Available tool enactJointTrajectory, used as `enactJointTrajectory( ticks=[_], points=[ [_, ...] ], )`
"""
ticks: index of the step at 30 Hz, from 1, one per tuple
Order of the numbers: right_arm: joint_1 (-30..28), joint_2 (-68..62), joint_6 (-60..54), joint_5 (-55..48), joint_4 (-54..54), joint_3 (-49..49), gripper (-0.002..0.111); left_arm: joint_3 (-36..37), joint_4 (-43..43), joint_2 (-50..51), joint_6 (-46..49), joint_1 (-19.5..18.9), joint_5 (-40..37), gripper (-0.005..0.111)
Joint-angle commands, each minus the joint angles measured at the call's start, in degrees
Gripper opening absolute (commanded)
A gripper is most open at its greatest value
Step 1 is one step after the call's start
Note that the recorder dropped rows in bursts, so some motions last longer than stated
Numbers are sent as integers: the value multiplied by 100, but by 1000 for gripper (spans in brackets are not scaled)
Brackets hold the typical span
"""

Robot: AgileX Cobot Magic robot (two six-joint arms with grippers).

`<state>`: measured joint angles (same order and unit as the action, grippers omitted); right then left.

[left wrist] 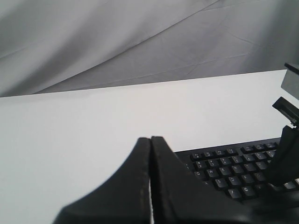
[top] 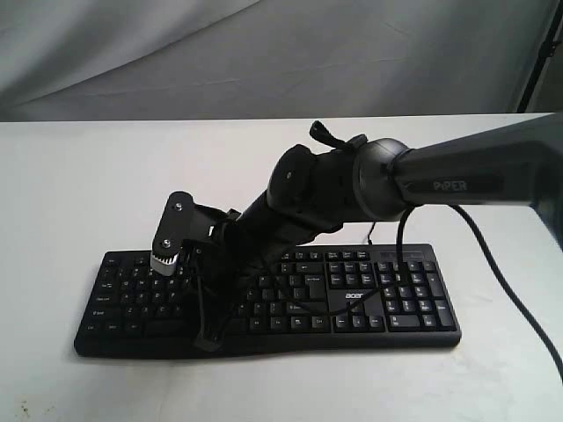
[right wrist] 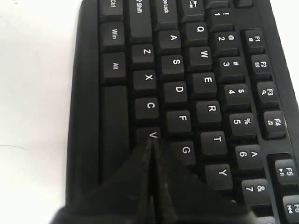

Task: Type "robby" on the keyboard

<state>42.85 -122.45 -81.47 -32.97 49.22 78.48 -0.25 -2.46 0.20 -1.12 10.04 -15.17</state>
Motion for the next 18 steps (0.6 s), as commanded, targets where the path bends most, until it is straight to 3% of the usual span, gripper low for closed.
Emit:
enactJointTrajectory(
  ticks=[1,18],
  points=[
    [-10,-79,39,-61,-20,29,0,25,-27,-20,-16,32,33,0],
    [-10,275,39,203,-110,29,0,25,-27,-20,-16,32,33,0]
  ],
)
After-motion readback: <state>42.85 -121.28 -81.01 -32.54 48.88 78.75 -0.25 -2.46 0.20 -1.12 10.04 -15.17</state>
